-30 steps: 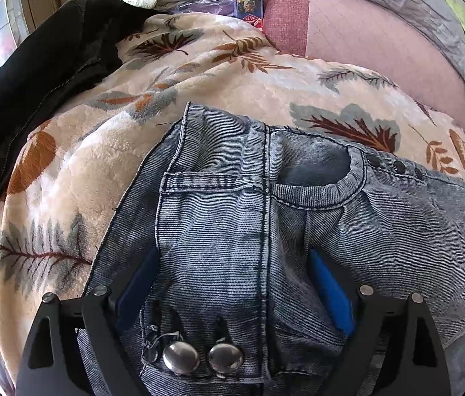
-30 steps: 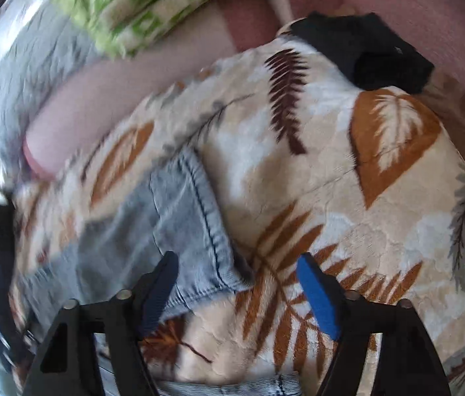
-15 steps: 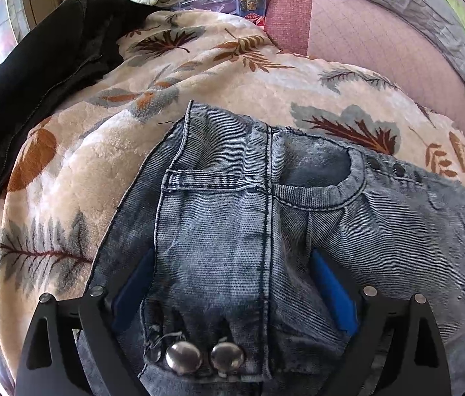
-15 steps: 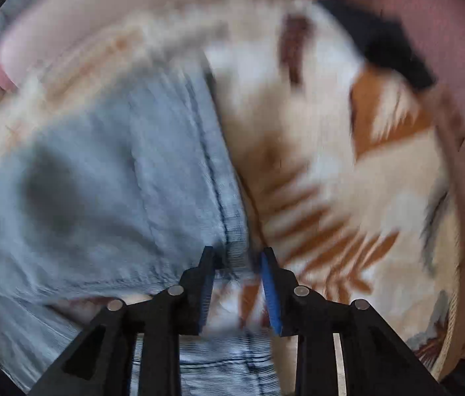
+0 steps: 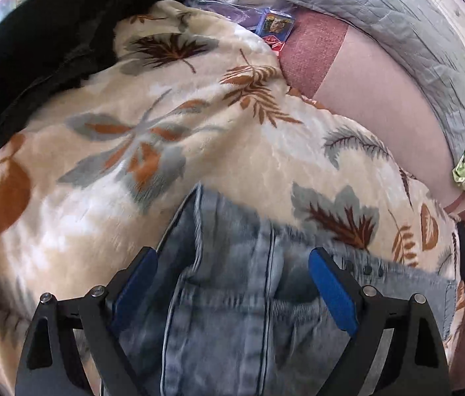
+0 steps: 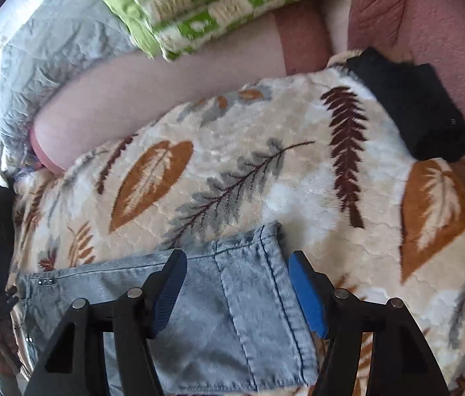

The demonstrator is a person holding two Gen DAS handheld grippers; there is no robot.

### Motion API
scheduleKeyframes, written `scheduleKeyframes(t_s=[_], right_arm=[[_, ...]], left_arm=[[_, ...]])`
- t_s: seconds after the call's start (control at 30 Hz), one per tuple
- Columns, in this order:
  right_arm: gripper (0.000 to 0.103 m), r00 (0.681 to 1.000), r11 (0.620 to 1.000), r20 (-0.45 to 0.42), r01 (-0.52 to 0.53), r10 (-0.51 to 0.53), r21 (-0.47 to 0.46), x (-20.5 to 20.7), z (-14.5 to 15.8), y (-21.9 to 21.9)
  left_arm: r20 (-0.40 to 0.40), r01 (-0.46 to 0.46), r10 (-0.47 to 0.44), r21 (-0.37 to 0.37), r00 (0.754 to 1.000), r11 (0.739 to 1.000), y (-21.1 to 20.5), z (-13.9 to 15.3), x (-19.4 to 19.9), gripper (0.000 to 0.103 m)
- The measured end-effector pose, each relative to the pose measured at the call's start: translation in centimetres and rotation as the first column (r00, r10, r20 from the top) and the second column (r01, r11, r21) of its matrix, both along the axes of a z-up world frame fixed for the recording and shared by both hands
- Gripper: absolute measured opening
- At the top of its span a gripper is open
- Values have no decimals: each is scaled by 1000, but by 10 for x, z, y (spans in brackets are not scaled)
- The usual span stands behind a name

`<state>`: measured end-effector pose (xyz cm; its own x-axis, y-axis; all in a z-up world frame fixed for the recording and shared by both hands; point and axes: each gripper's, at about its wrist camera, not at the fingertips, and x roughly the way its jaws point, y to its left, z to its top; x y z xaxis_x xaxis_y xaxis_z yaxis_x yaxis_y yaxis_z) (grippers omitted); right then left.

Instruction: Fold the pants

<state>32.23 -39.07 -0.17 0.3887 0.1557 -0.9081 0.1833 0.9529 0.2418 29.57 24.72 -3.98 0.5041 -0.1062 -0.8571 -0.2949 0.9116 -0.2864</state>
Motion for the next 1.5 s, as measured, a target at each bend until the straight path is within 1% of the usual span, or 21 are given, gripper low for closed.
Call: scheduleKeyframes(t_s=[0.1, 0.17, 0.2, 0.23, 0.27, 0.3, 0.4, 0.47, 0.53, 0.57, 0.6, 0.67, 0.7, 0.73, 0.77, 0.83, 0.93, 1.0, 1.27, 1.33, 1.5], right_arm=[[67, 1000, 1000, -15, 11, -11, 9, 1, -10, -5], [67, 1000, 1000, -19, 8, -8, 7, 3, -14, -9], [66, 1000, 1000, -26, 7, -7, 10, 5, -18, -10], [65, 999, 1000, -35, 7, -6, 16, 6, -21, -11], [61, 999, 1000, -40, 7, -6, 19, 6, -22, -13], [59, 999, 1000, -39, 10, -9, 23, 6, -22, -14], [59, 1000, 999, -20, 16, -15, 32, 9, -20, -16], [59, 1000, 1000, -29, 12, -11, 26, 13, -22, -17], [59, 998, 1000, -64, 3, -3, 9, 18, -32, -13], [56, 996, 1000, -85, -5, 6, 6, 21, -39, -12], [51, 995, 1000, -97, -9, 9, -1, 23, -44, -10], [30, 994, 1000, -107, -5, 4, -12, 26, -52, -10], [24, 994, 1000, -111, -5, 4, -12, 26, -54, -9], [23, 995, 1000, -102, -9, 6, -26, 25, -53, -7], [21, 996, 999, -89, -16, 12, -41, 24, -51, -5], [20, 998, 998, -66, -20, 16, -58, 21, -44, -1], [20, 999, 997, -46, -18, 15, -73, 16, -35, 1], [20, 999, 997, -38, -16, 13, -76, 13, -30, 1], [20, 1000, 997, 12, -10, 11, -79, 1, -8, 6], [19, 999, 997, 31, -6, 9, -74, -4, -1, 7], [17, 995, 999, 95, 2, 3, -51, -29, 27, 6]], left_arm=[[-5, -37, 37, -8, 999, 999, 10, -6, 15, 90], [-44, -37, 36, -30, 998, 999, 14, -15, 25, 76], [-76, -45, 43, -30, 996, 999, 15, -21, 29, 67], [-88, -42, 39, -26, 995, 999, 15, -24, 31, 58], [-93, -39, 38, -13, 995, 999, 14, -25, 31, 53], [-90, -37, 38, 10, 995, 999, 13, -24, 31, 47], [-65, -34, 34, 7, 997, 999, 11, -16, 28, 46], [-47, -23, 24, 7, 999, 1000, 10, -12, 27, 47], [-75, -14, 16, 24, 997, 1000, 9, -18, 32, 47], [-99, -8, 10, 21, 995, 1000, 8, -24, 35, 47], [-104, -8, 10, 20, 995, 1000, 8, -27, 36, 47], [-101, -4, 10, 64, 995, 998, 4, -26, 37, 35], [-106, 6, 3, 87, 994, 996, 2, -26, 38, 24], [-108, 18, -7, 96, 994, 995, 0, -27, 39, 18], [-108, 26, -15, 101, 994, 995, -1, -26, 39, 15], [-103, 38, -24, 130, 994, 991, -5, -25, 39, 12], [-82, 55, -41, 182, 996, 982, -11, -21, 37, 12], [-75, 56, -43, 188, 996, 981, -11, -19, 33, 11], [1, 62, -65, 283, 998, 957, -26, 10, 14, 11], [18, 63, -71, 297, 997, 953, -31, 15, 10, 11], [96, 61, -93, 291, 991, 955, -39, 48, -23, 11]])
